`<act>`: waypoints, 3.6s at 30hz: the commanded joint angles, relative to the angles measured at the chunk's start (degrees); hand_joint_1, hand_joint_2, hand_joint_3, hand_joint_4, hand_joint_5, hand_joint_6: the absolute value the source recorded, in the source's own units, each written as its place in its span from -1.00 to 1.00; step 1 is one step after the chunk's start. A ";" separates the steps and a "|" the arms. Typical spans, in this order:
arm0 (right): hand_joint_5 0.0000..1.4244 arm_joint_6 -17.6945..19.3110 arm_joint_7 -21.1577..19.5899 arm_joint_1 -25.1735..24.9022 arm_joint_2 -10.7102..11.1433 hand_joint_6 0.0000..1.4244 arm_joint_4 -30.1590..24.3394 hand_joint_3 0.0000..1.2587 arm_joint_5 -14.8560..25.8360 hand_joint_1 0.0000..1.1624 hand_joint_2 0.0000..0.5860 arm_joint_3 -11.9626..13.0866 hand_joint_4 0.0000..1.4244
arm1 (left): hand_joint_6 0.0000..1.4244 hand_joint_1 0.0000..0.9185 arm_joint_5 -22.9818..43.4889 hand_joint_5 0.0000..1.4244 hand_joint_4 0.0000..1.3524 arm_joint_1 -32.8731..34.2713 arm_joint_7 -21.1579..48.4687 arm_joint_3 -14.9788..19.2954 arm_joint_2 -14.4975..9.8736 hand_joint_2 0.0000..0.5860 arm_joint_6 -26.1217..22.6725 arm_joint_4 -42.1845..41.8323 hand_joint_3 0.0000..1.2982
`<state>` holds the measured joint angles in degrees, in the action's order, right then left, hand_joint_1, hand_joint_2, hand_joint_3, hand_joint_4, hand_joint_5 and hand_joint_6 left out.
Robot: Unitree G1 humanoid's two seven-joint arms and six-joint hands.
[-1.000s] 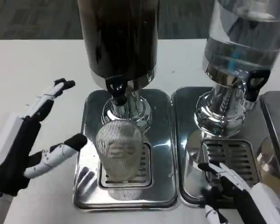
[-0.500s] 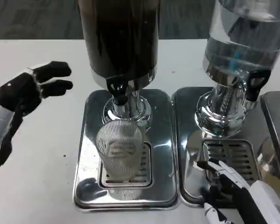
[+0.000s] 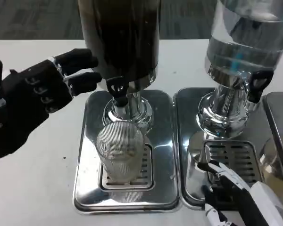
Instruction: Grasp the cup under the faucet to collect the drink, then remove the cup.
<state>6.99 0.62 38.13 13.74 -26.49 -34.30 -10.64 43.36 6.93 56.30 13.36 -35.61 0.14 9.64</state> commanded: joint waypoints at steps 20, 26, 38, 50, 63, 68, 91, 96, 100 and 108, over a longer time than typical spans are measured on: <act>-0.91 -0.16 -1.95 0.24 -1.80 -0.65 1.66 -0.72 0.87 -0.10 1.00 -0.41 -0.89 | -0.93 -1.00 -5.47 -0.85 -0.92 8.02 7.69 -2.96 3.89 -0.91 -10.32 2.25 -0.72; -0.91 -0.26 -2.38 0.02 -2.00 -0.65 1.84 -0.72 0.75 -0.10 1.00 -0.63 -0.89 | -0.94 -1.00 -6.72 -0.87 -0.94 8.13 7.54 -4.30 5.74 -0.91 -10.09 0.71 -0.74; -0.91 -0.20 -3.32 0.24 -2.40 -0.65 2.46 -0.72 1.12 -0.10 1.00 -1.09 -0.89 | -0.96 -1.00 -11.62 -0.87 -0.92 8.92 7.86 -5.17 5.00 -0.93 -5.66 -0.65 -0.72; -0.91 -0.60 -3.30 -0.81 -2.69 -0.65 3.04 -0.72 1.32 -0.10 1.00 -1.16 -0.89 | -0.97 -1.00 -20.01 -0.85 -0.89 7.18 7.42 -7.83 3.26 -0.90 5.40 -1.60 -0.70; -0.90 -0.89 -2.93 -1.72 -2.48 -0.65 3.38 -0.72 1.35 -0.12 1.00 -1.36 -0.89 | -0.99 -1.00 -20.35 -0.85 -0.89 5.05 7.64 -8.91 2.38 -0.88 9.35 -2.42 -0.69; -0.90 -1.05 -2.95 -1.85 -2.45 -0.65 3.41 -0.72 1.20 -0.12 1.00 -1.39 -0.89 | -0.99 -1.00 -19.70 -0.85 -0.89 4.46 7.90 -8.99 2.26 -0.88 9.40 -3.15 -0.69; -0.91 -1.34 -2.82 -1.58 -2.15 -0.65 3.33 -0.72 2.06 -0.14 1.00 -1.05 -0.89 | -0.97 -1.00 -19.70 -0.83 -0.86 3.33 7.35 -9.15 1.76 -0.85 11.89 -5.66 -0.67; -0.91 -1.49 -2.47 -1.62 -1.90 -0.65 3.16 -0.72 2.54 -0.14 1.00 -0.67 -0.89 | -0.97 -1.00 -21.31 -0.83 -0.86 3.23 6.07 -8.96 1.83 -0.84 14.55 -5.72 -0.67; -0.91 -1.62 -2.23 -1.73 -1.80 -0.65 3.24 -0.72 2.98 -0.15 1.00 -0.44 -0.89 | -0.97 -1.00 -22.46 -0.83 -0.86 3.05 5.27 -9.06 1.71 -0.83 16.98 -5.71 -0.67; -0.91 -1.69 -2.16 -1.98 -1.93 -0.65 3.61 -0.72 3.58 -0.15 1.00 -0.37 -0.89 | -0.97 -1.00 -26.24 -0.83 -0.86 2.53 2.90 -9.30 0.92 -0.83 23.61 -6.32 -0.67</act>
<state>6.52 -2.15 35.98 11.59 -23.66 -31.07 -11.13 19.35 10.94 57.71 5.80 -33.74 21.64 4.60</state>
